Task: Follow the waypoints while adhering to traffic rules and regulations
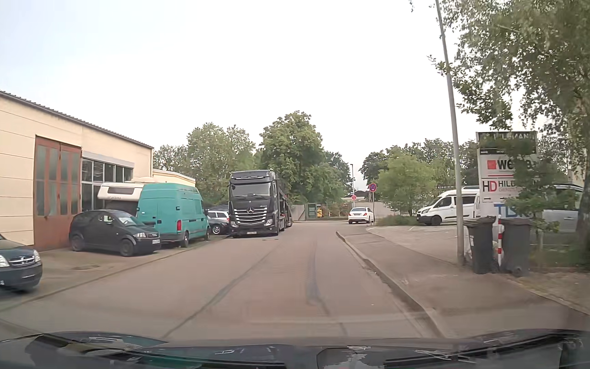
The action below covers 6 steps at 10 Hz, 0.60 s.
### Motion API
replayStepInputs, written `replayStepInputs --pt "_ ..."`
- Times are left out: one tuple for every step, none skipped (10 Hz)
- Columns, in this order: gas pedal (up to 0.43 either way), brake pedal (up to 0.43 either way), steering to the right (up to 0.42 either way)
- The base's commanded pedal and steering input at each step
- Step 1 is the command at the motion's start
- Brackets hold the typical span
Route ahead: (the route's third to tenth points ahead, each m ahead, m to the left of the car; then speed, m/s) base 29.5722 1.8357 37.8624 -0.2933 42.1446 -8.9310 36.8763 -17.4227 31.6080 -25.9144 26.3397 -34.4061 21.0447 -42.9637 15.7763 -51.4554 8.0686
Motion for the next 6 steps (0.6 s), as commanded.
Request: replayStepInputs --pt "0.067 0.000 0.001" --pt "0.067 0.000 0.001" --pt "0.067 0.000 0.002" --pt "0.059 0.000 0.001" --pt "0.059 0.000 0.001" --pt "0.059 0.000 0.000"
